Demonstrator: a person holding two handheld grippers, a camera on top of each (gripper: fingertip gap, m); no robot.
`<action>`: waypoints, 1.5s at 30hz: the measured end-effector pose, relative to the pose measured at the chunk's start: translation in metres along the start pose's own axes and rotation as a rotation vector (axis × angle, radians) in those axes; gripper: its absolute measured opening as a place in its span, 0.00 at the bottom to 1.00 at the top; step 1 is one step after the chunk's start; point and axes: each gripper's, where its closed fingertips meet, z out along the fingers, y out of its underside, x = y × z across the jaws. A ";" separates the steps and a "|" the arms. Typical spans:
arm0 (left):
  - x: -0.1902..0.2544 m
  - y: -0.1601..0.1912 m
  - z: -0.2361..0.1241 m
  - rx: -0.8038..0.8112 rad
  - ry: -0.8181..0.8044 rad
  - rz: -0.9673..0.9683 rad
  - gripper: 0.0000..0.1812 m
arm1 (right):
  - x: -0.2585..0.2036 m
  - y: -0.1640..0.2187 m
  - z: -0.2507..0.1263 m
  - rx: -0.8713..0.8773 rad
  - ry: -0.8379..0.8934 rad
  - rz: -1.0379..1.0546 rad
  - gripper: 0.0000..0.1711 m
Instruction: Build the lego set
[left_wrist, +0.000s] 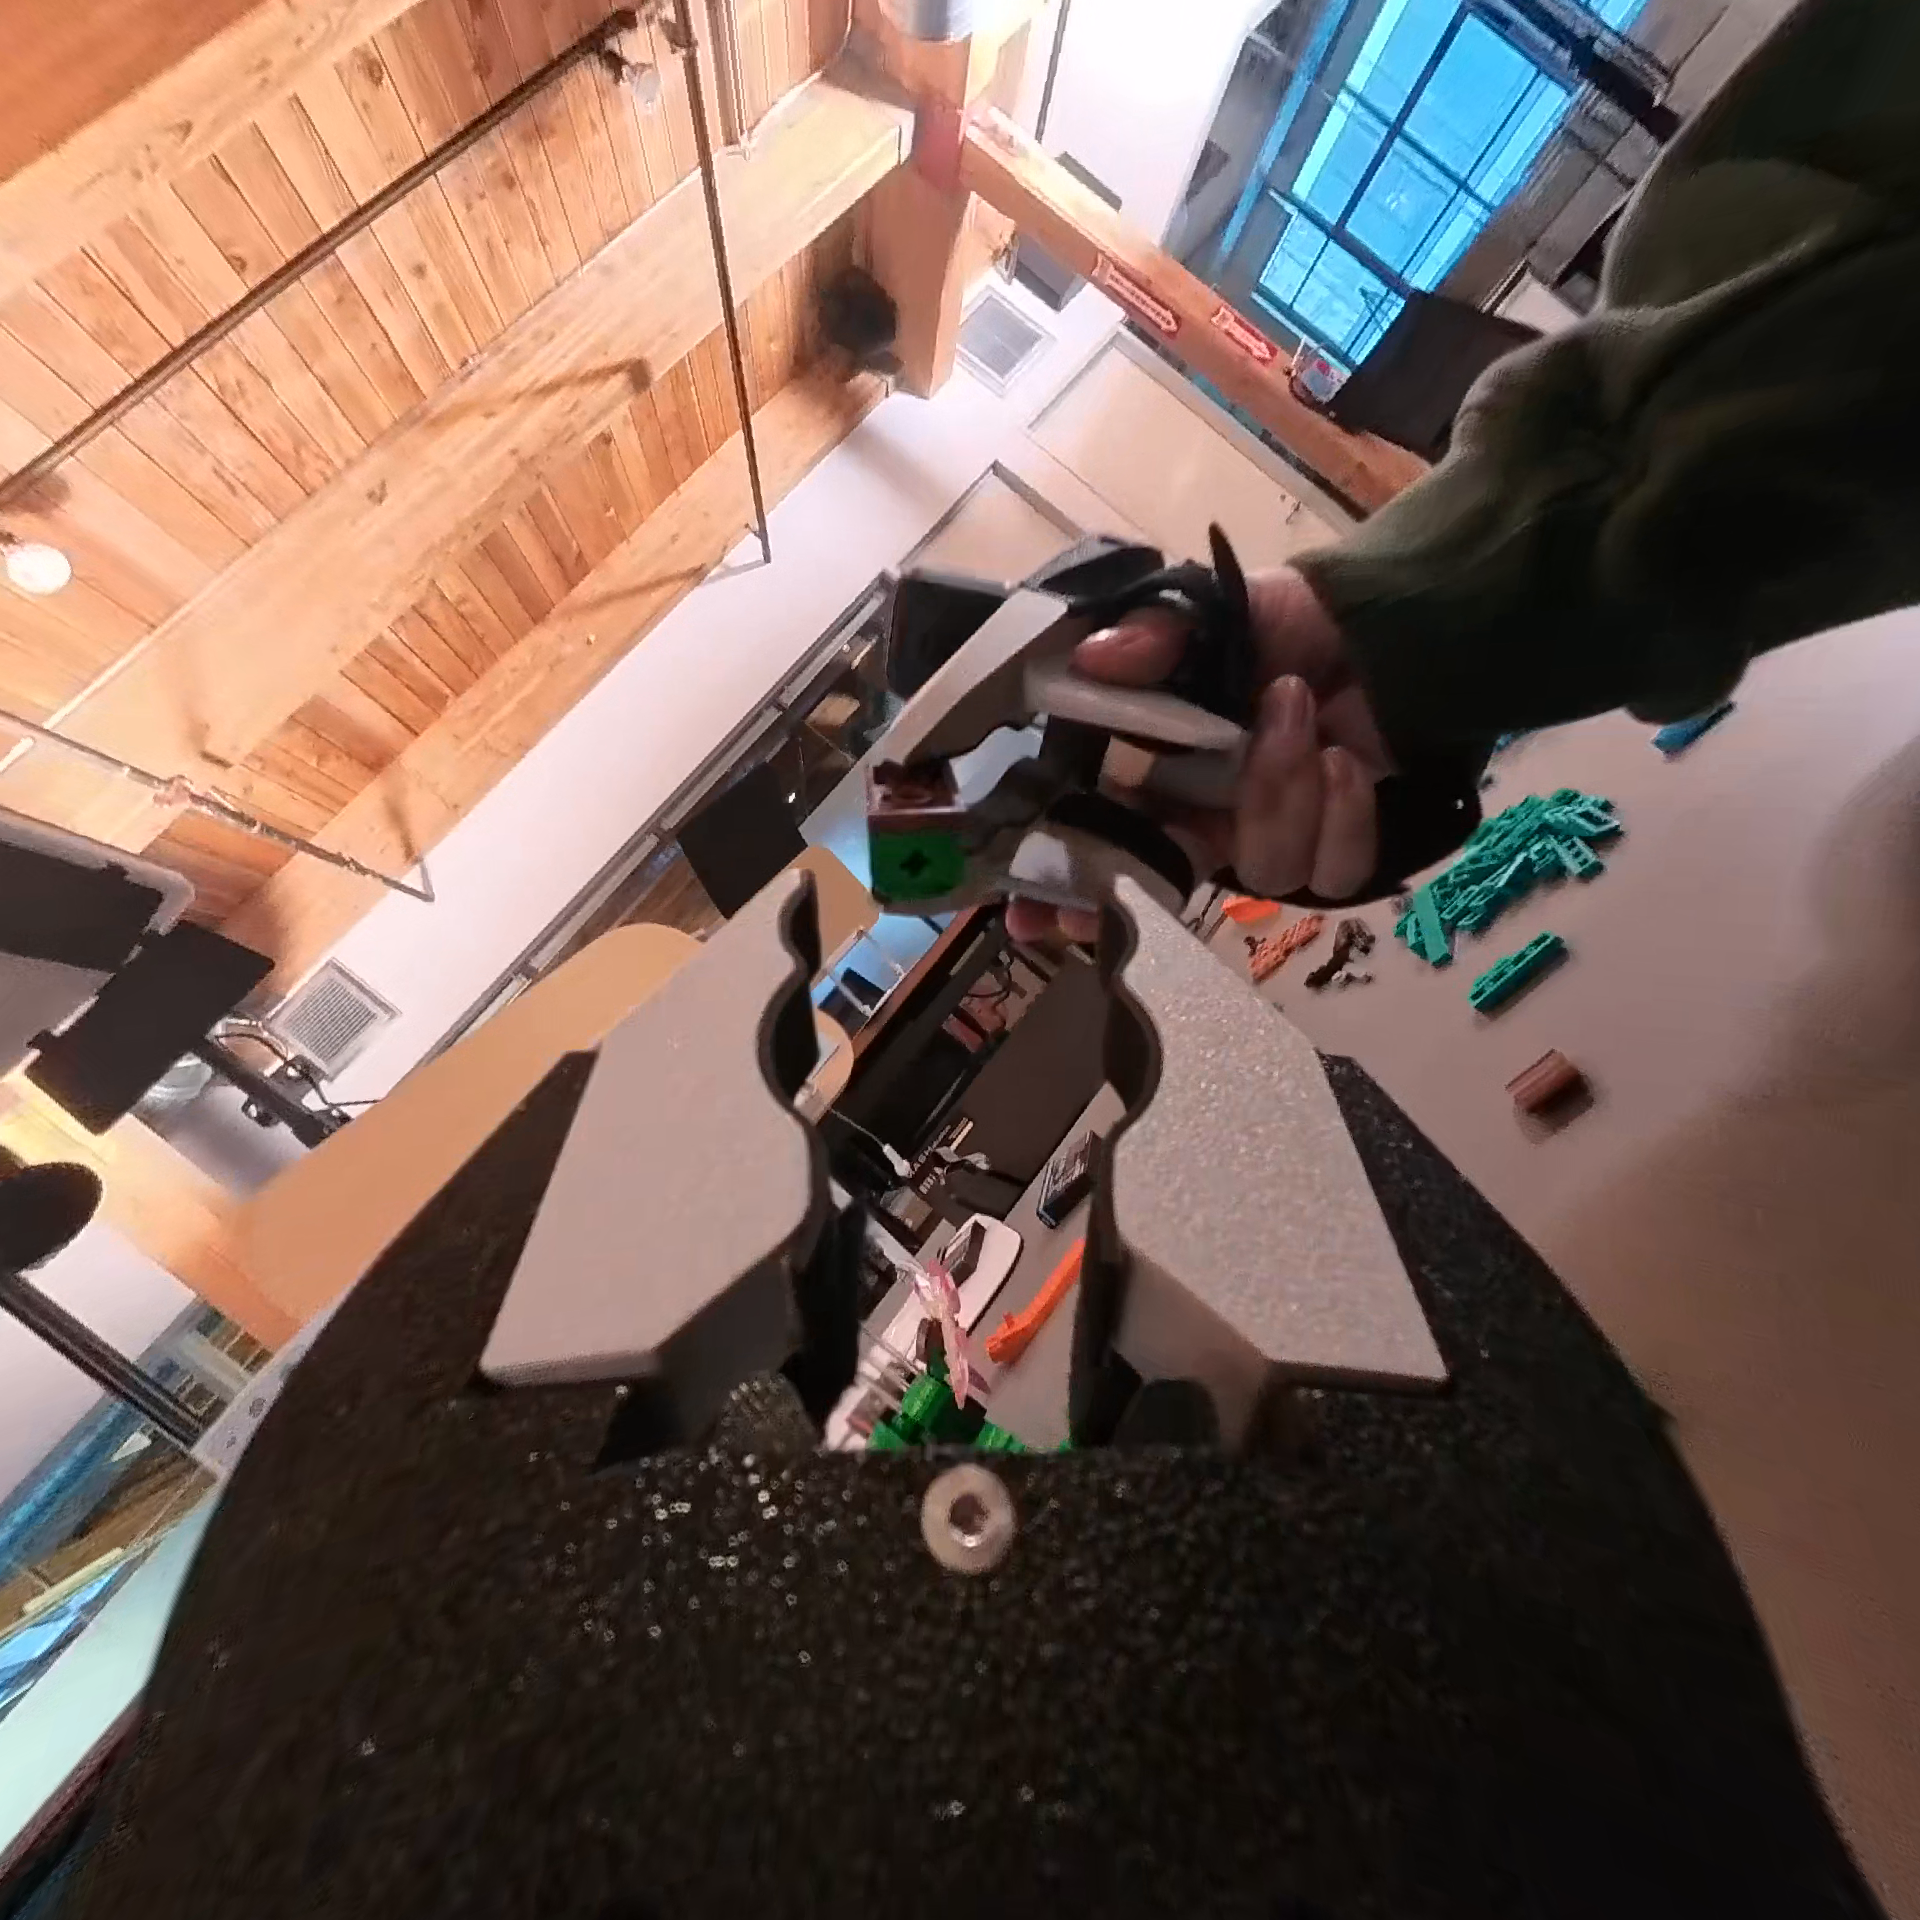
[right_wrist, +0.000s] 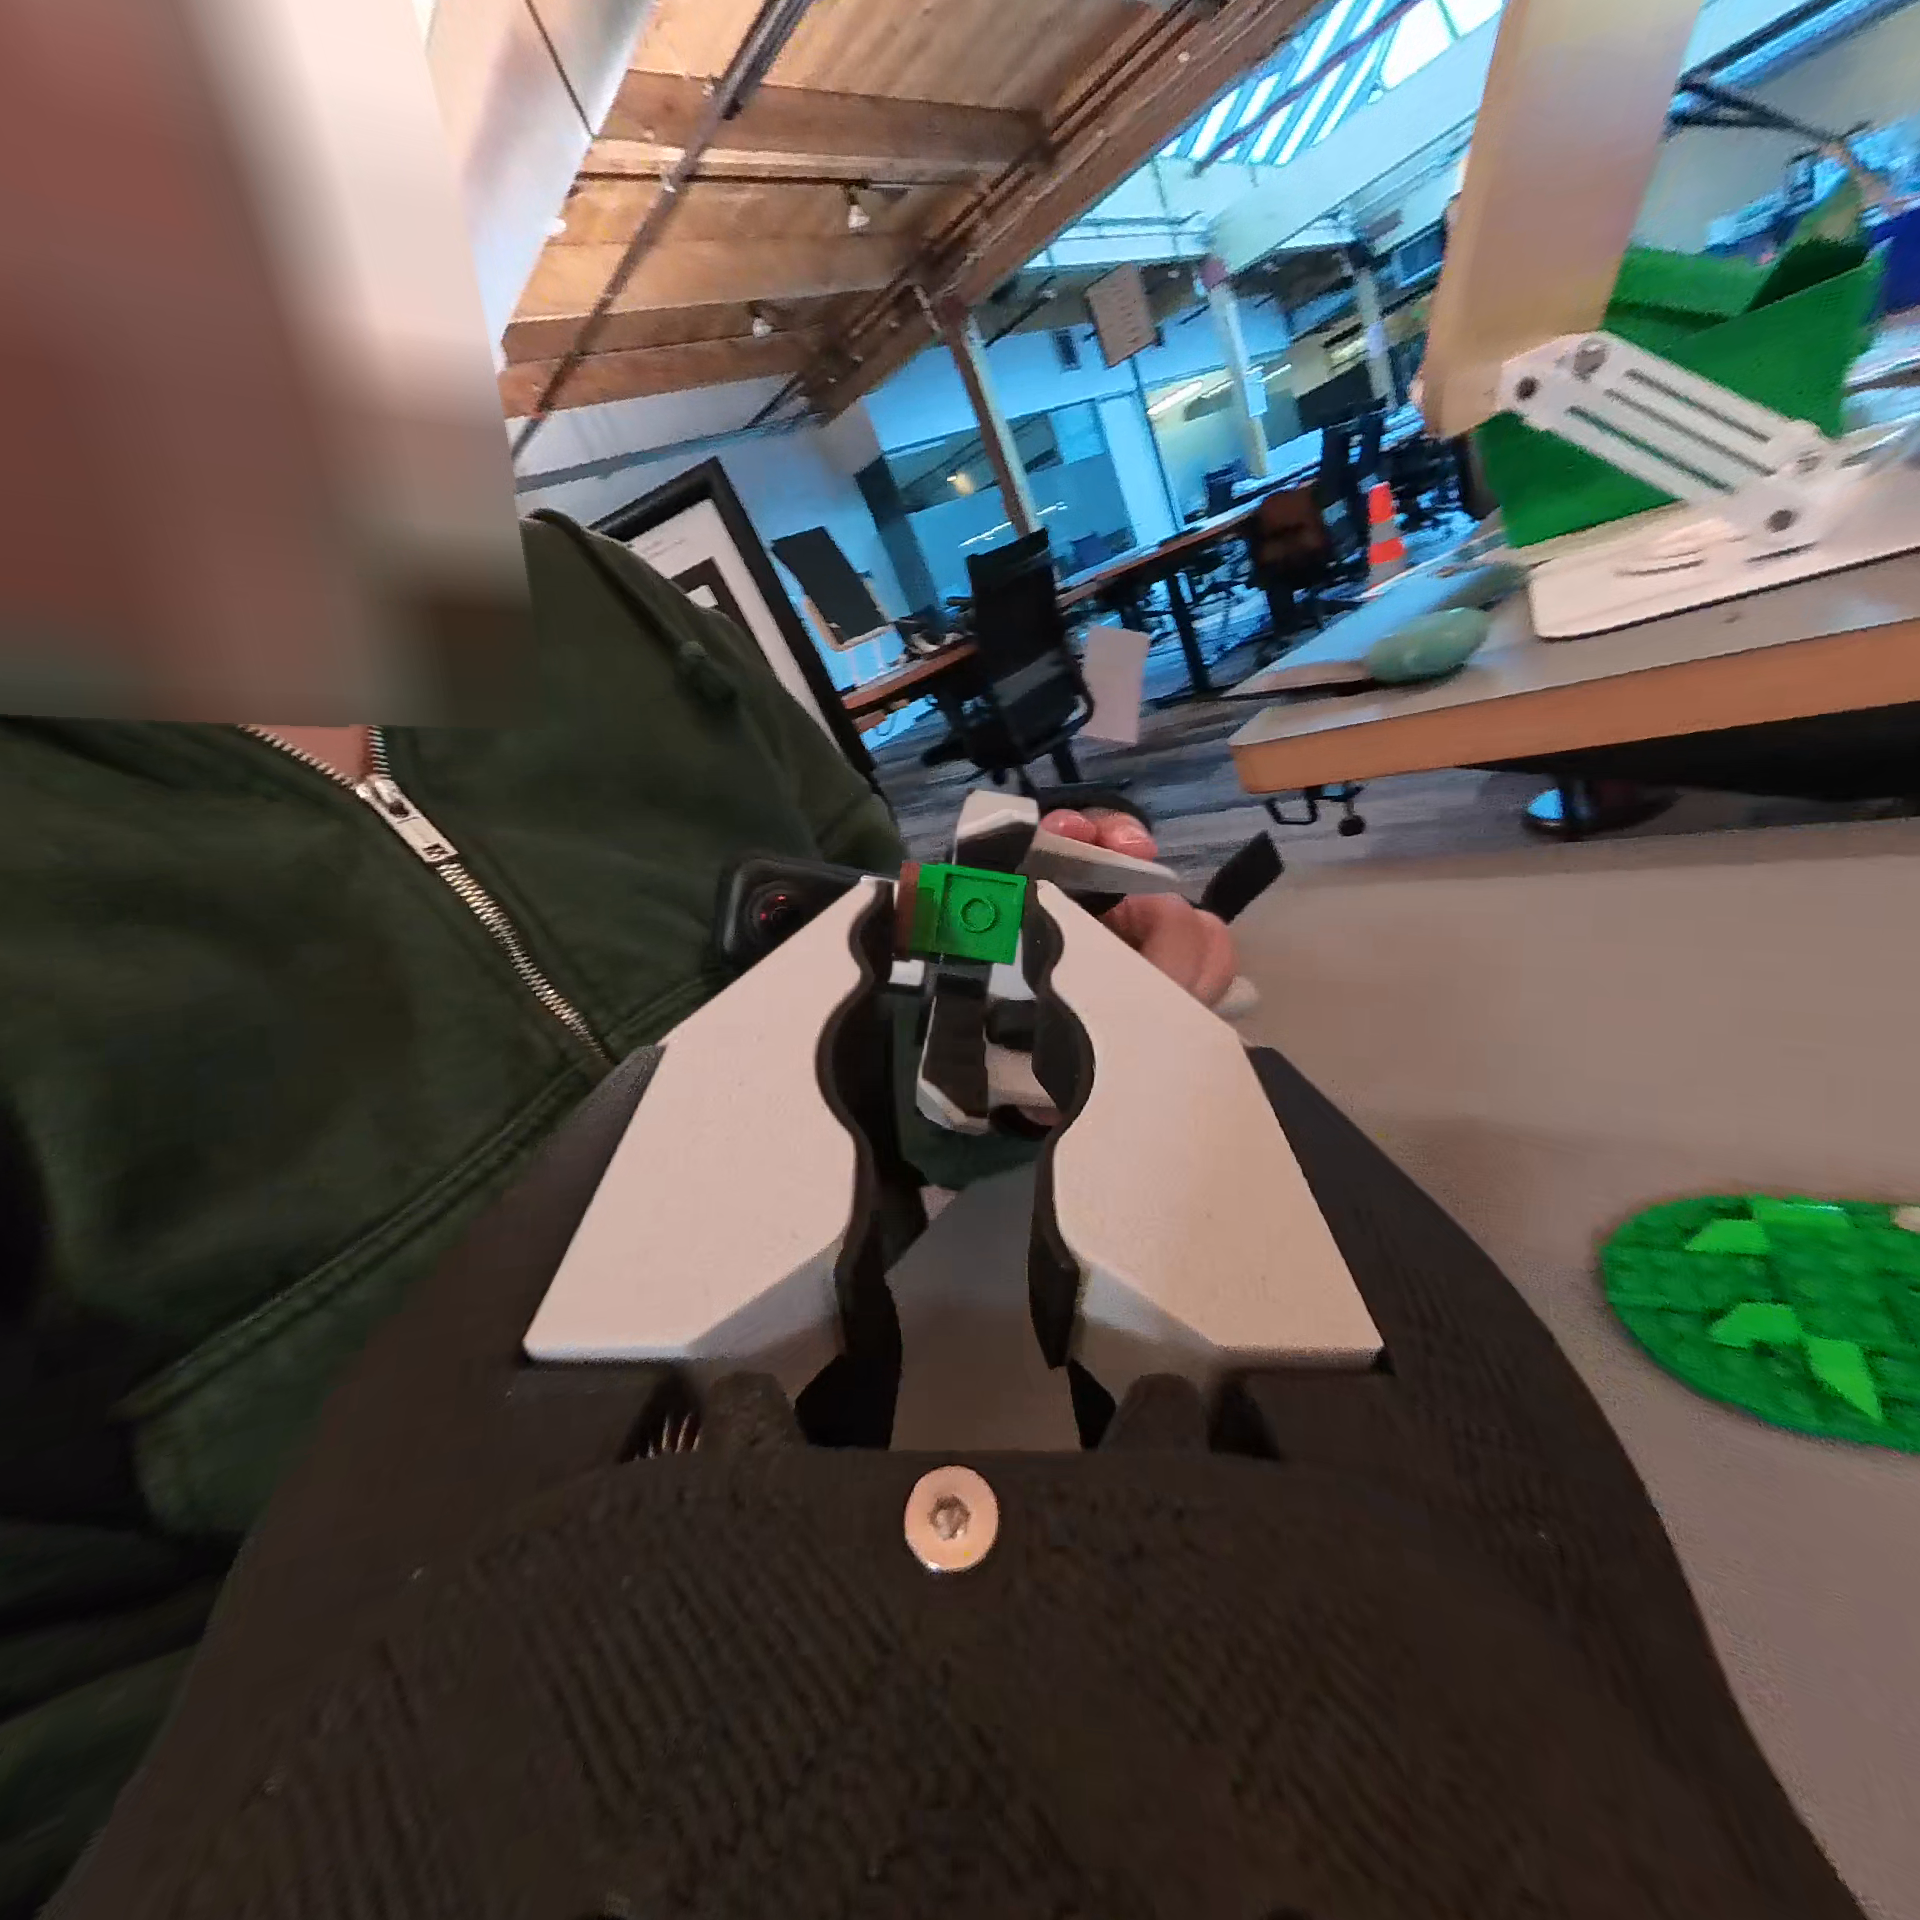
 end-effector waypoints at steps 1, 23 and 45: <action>0.000 -0.002 0.000 0.009 0.001 0.002 0.25 | -0.001 0.001 0.001 -0.003 -0.016 0.010 0.13; -0.036 0.051 -0.013 -0.157 -0.131 -0.070 0.08 | 0.051 0.126 -0.021 -0.686 0.650 -0.146 0.12; -0.029 0.058 -0.012 -0.181 -0.095 -0.079 0.08 | 0.061 0.134 -0.026 -0.708 0.788 -0.220 0.06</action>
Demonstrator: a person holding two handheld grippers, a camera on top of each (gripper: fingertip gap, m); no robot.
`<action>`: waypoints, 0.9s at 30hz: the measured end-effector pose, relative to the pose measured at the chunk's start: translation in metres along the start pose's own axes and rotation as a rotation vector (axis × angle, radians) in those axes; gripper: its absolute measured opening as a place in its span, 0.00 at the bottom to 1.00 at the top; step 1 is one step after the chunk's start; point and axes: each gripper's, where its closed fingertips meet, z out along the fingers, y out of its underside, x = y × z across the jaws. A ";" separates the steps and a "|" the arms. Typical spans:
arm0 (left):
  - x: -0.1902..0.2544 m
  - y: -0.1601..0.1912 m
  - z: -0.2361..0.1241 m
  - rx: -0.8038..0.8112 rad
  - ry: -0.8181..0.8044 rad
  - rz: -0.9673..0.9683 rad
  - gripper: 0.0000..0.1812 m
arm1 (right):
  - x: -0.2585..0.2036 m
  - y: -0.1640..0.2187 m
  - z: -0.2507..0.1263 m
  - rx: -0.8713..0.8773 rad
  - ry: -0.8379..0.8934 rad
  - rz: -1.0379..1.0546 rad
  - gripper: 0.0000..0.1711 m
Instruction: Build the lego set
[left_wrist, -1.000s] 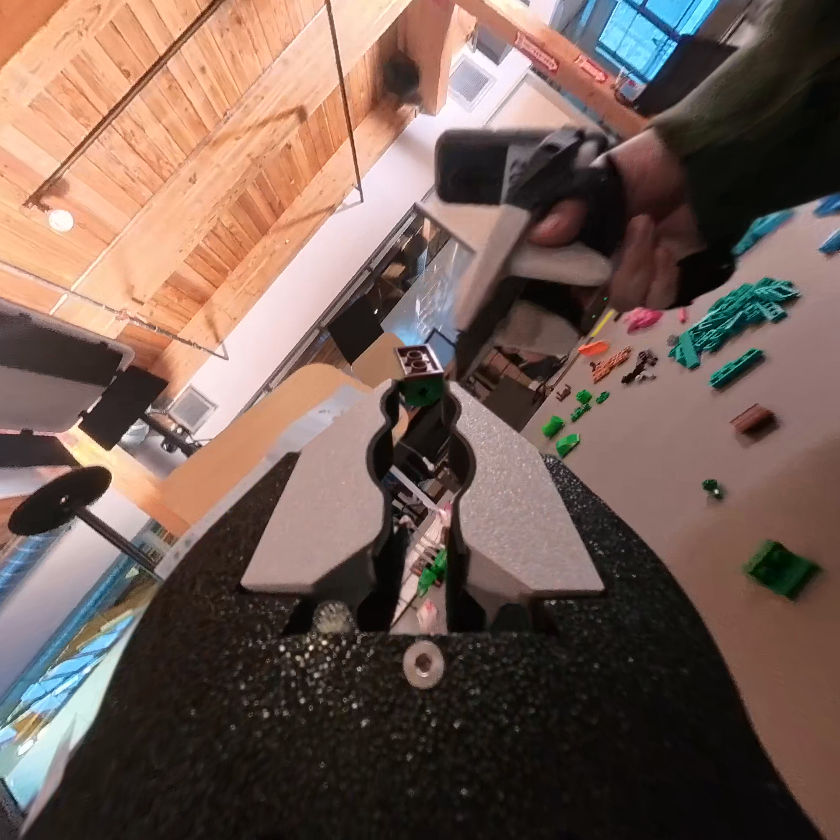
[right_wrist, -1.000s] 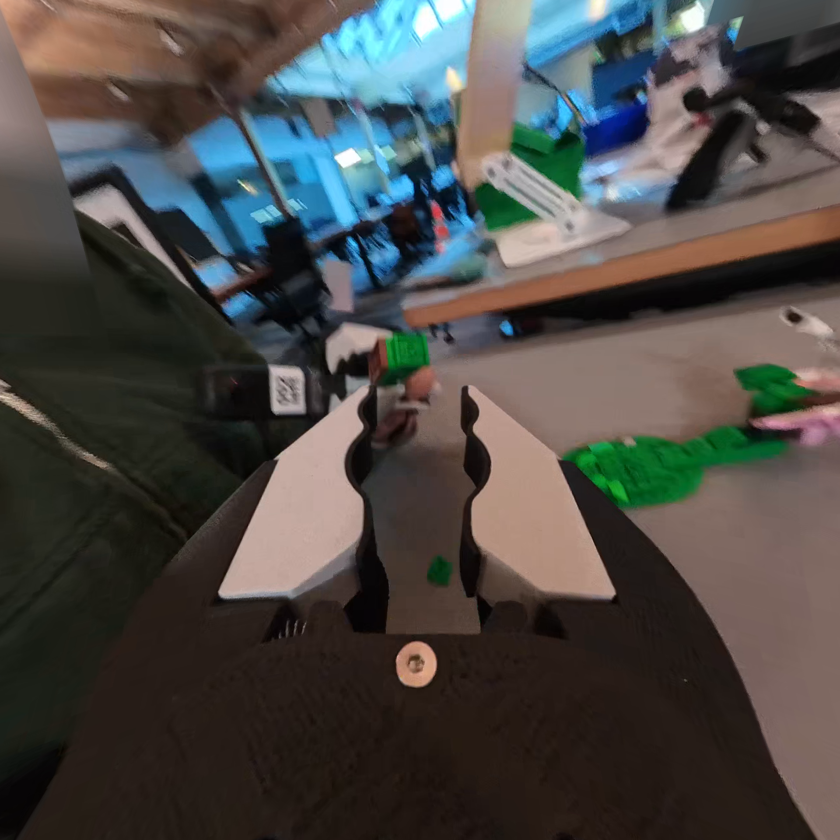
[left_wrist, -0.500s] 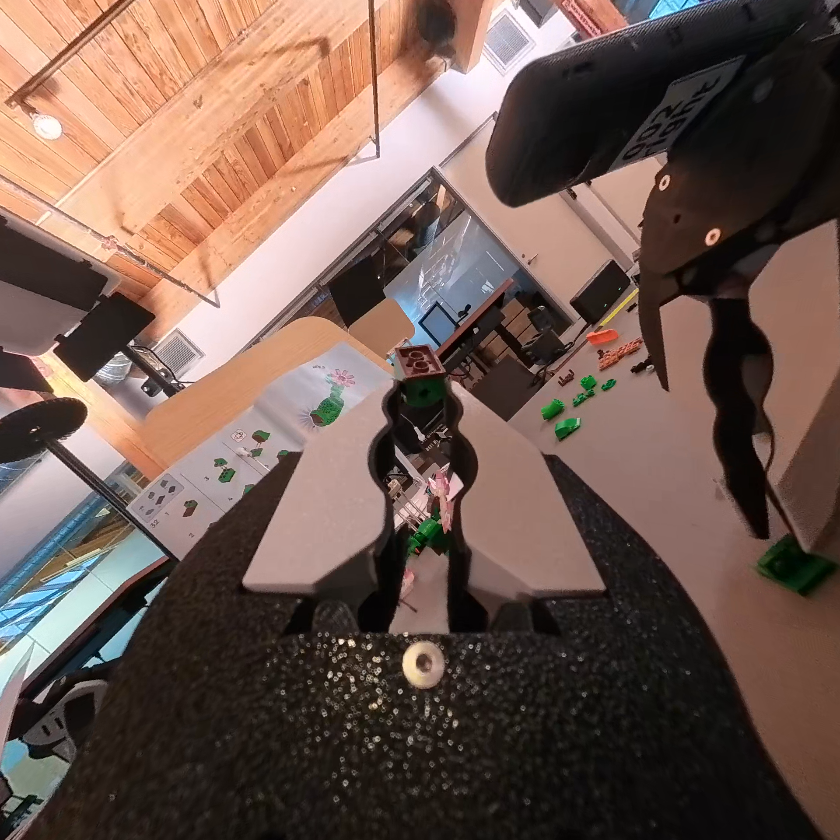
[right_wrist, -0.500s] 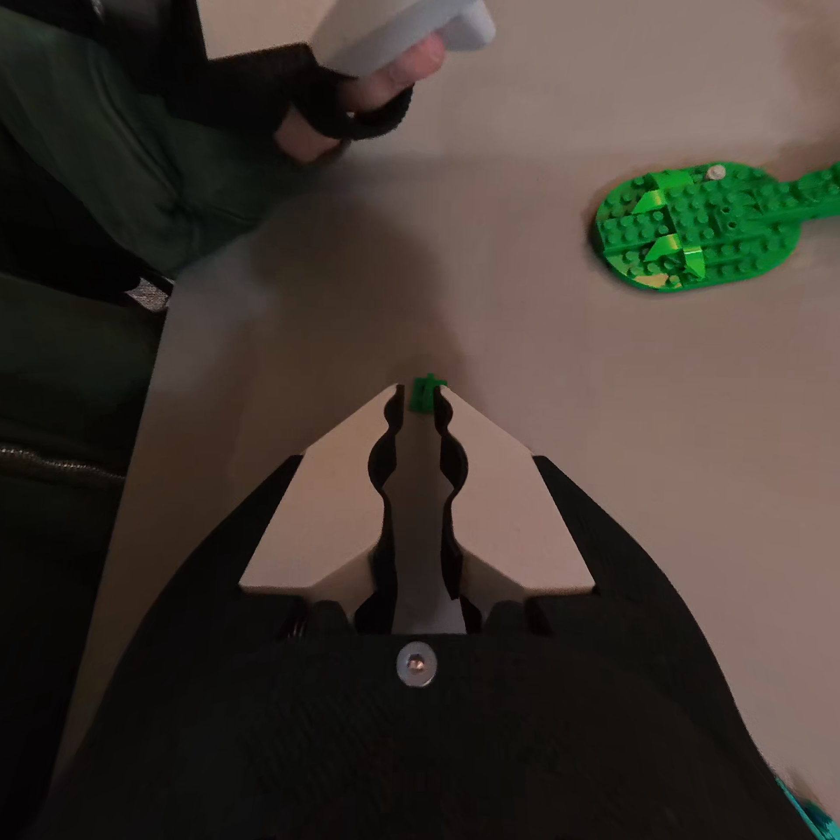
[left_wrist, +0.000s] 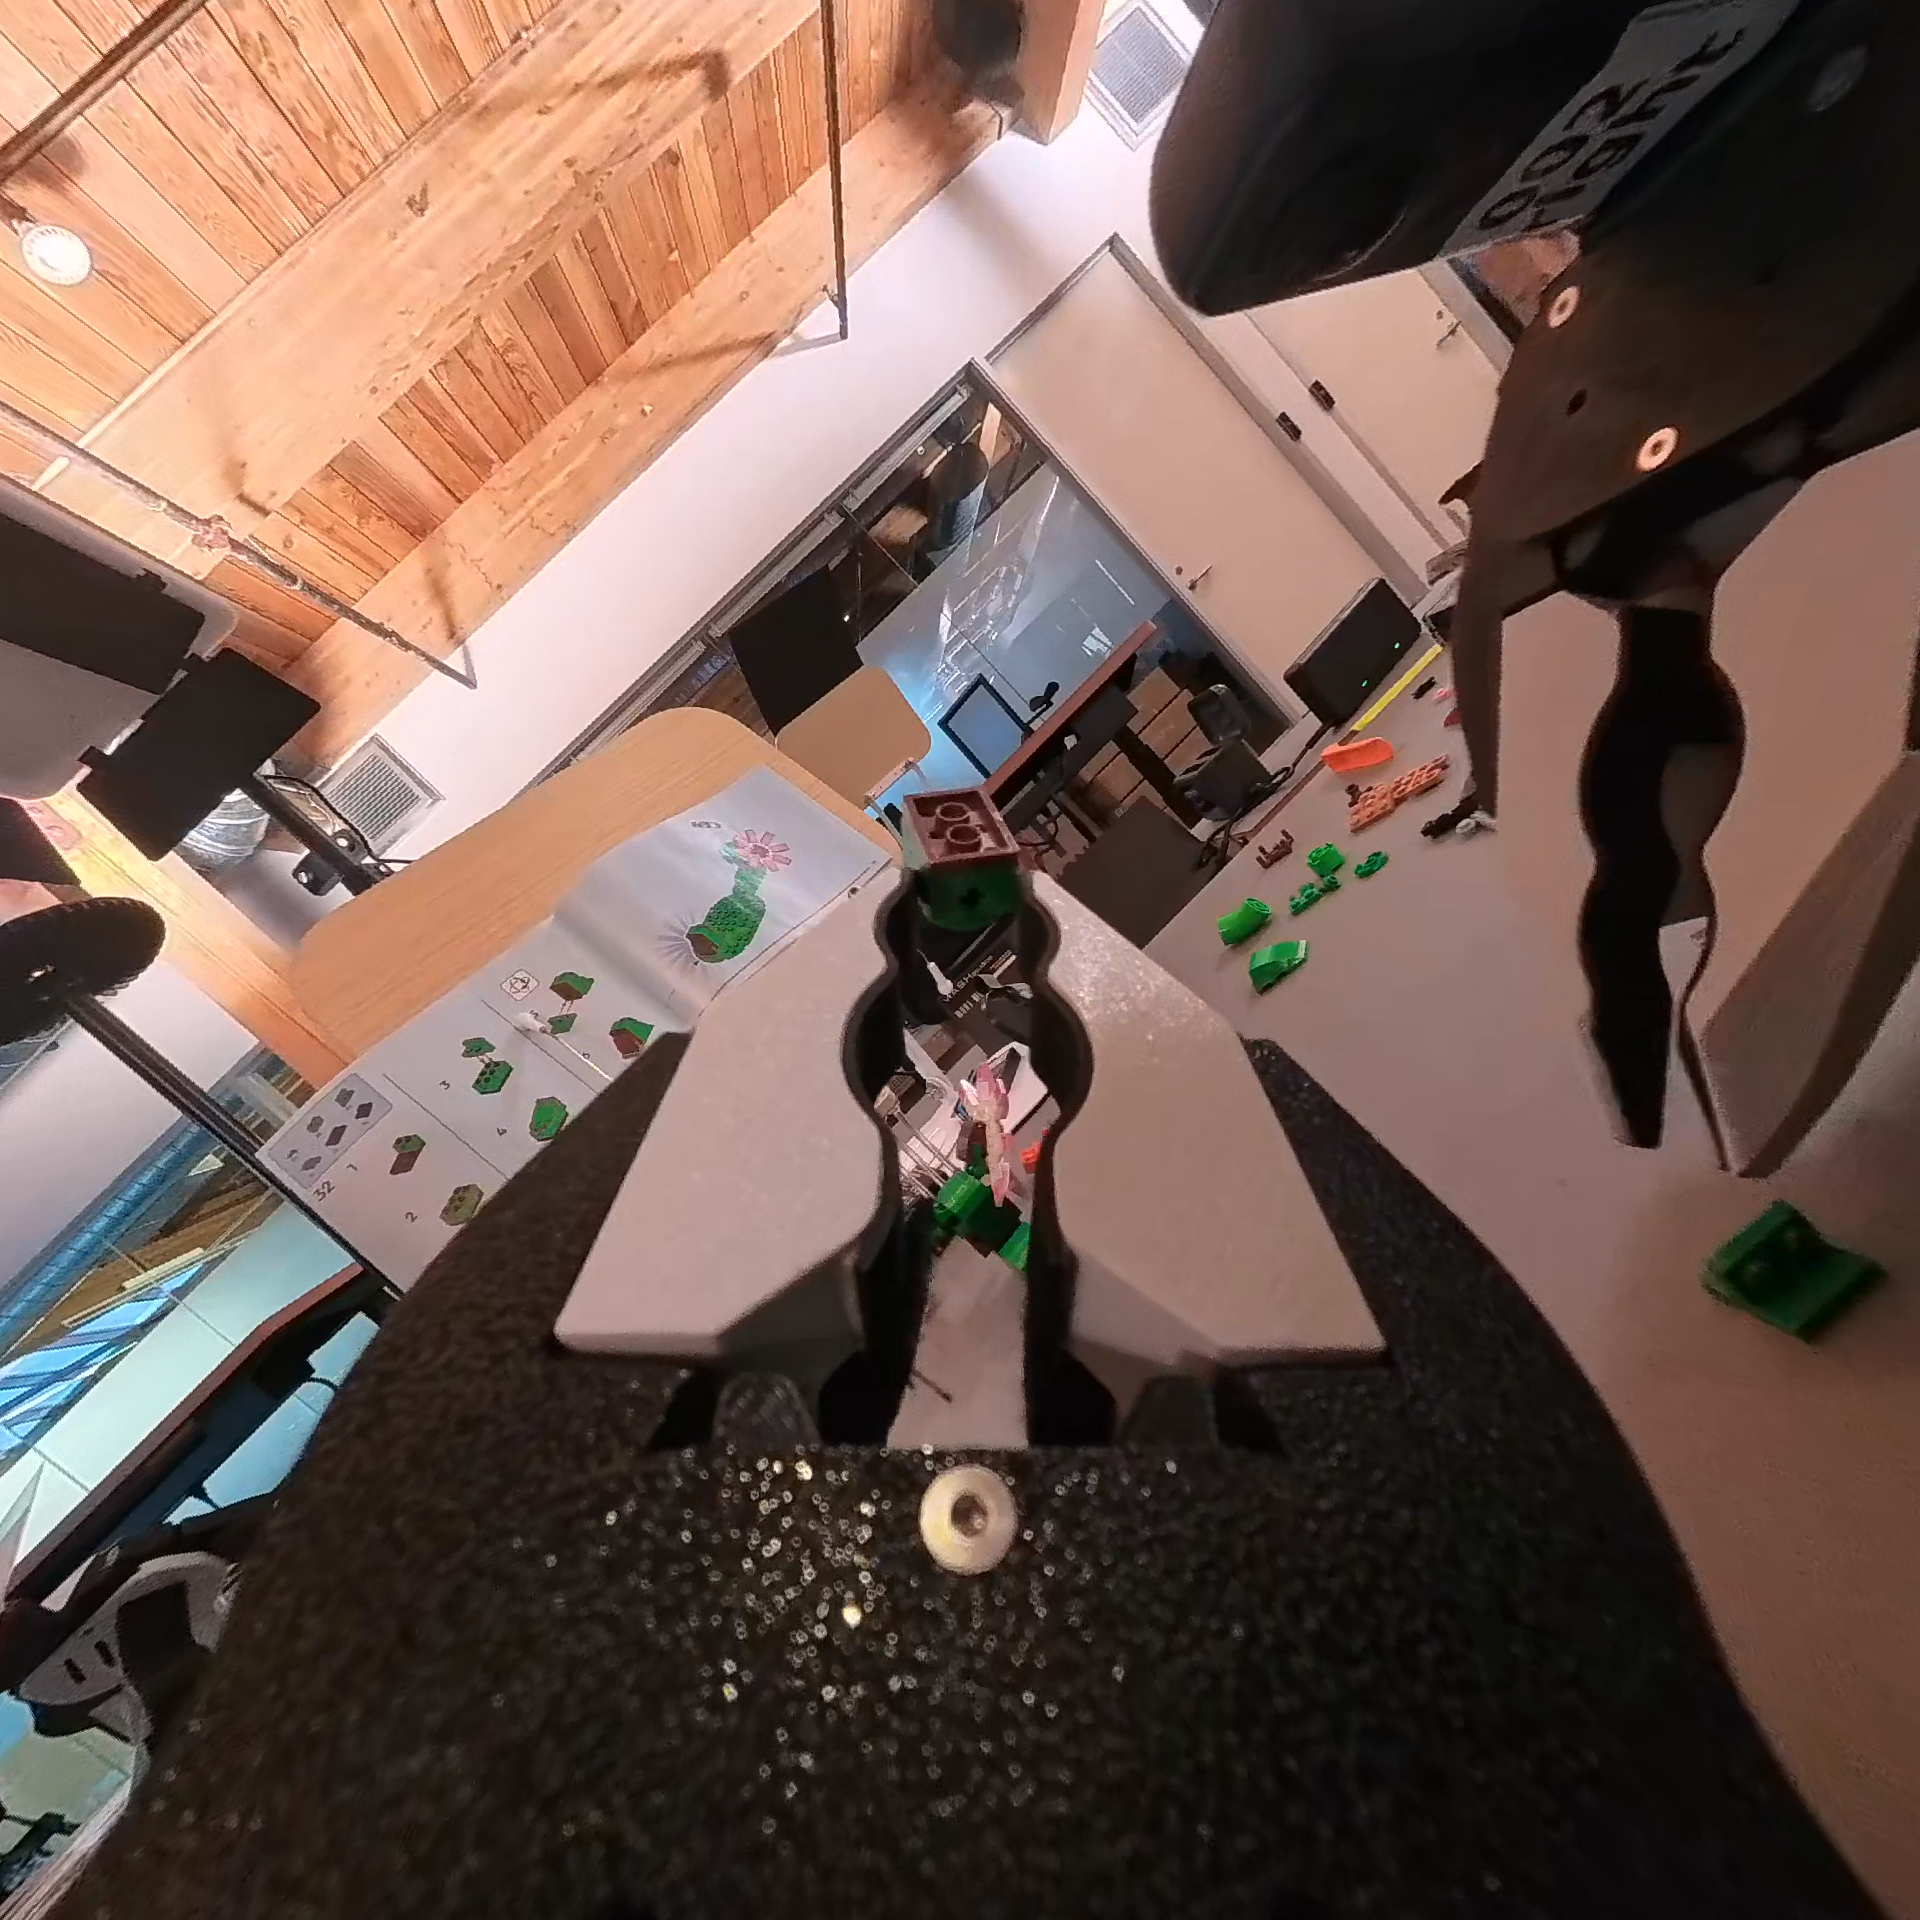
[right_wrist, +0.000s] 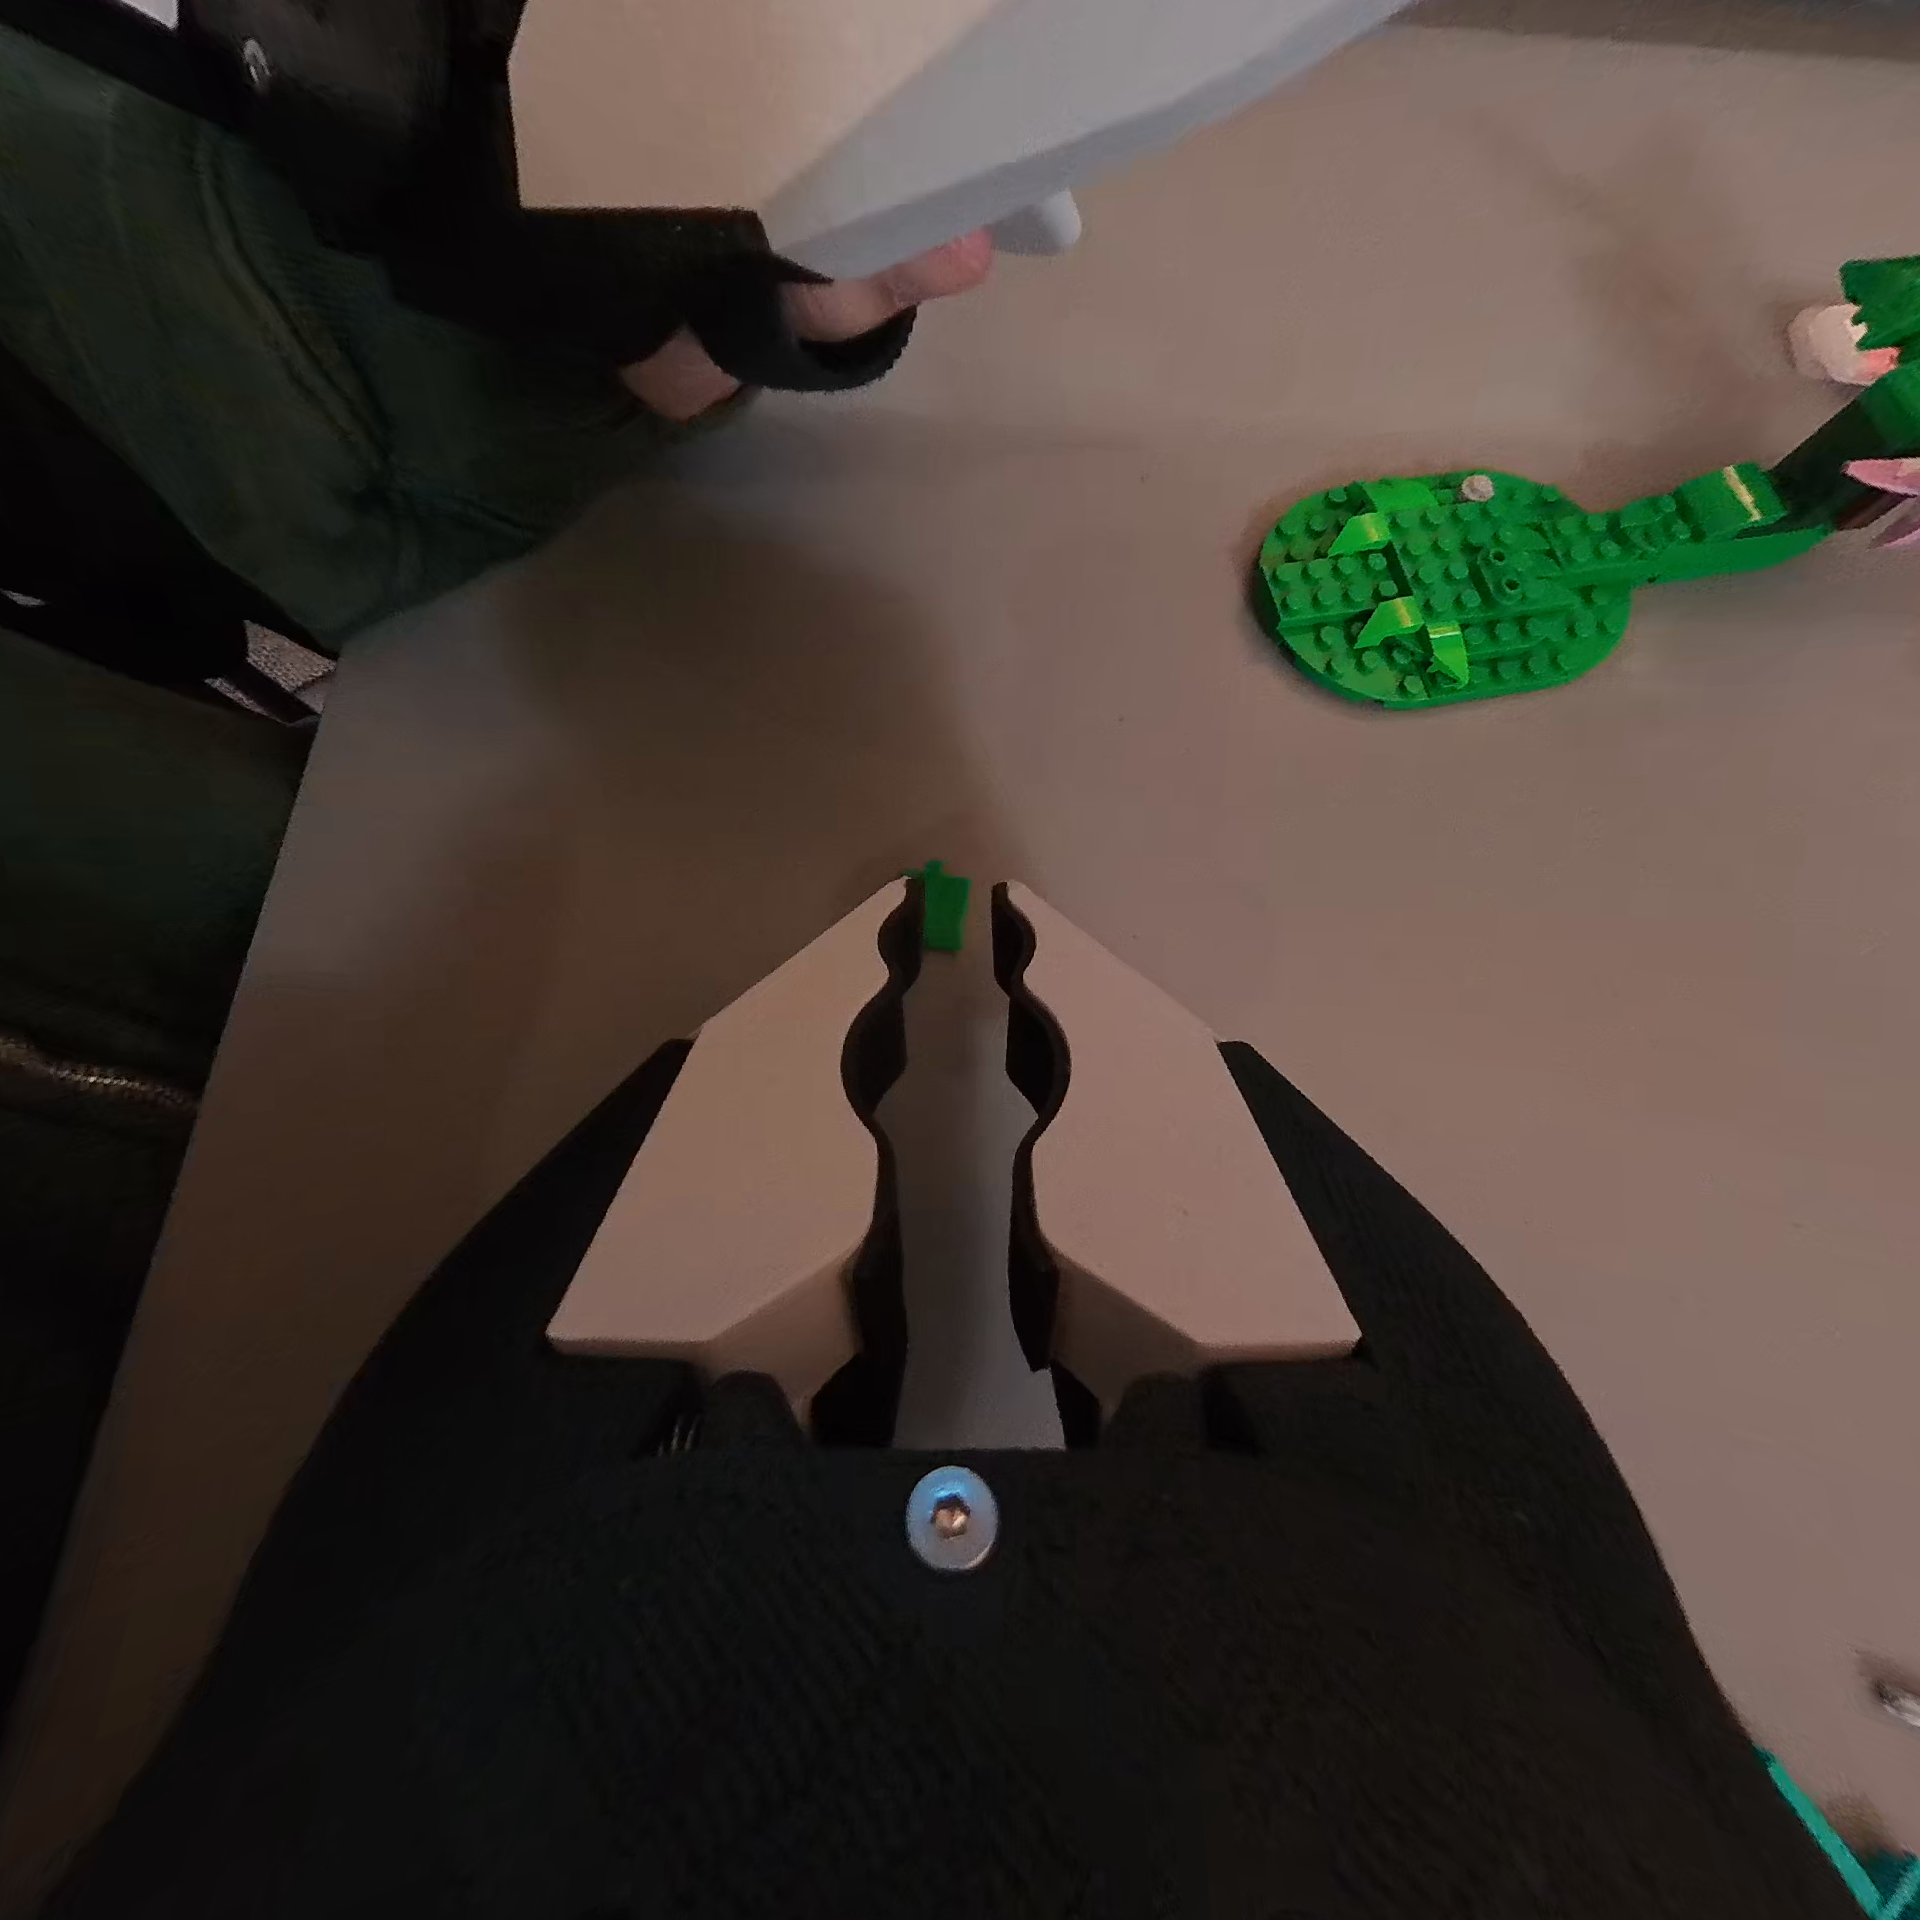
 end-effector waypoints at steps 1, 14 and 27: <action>0.001 0.000 0.000 -0.002 0.002 0.000 0.08 | -0.001 0.001 0.000 -0.001 -0.005 0.002 0.06; 0.001 0.002 0.000 -0.007 0.006 -0.013 0.08 | 0.000 0.001 -0.001 -0.003 0.004 -0.011 0.07; 0.001 0.003 0.000 -0.008 0.001 -0.032 0.08 | 0.003 0.012 -0.003 -0.039 0.035 -0.005 0.08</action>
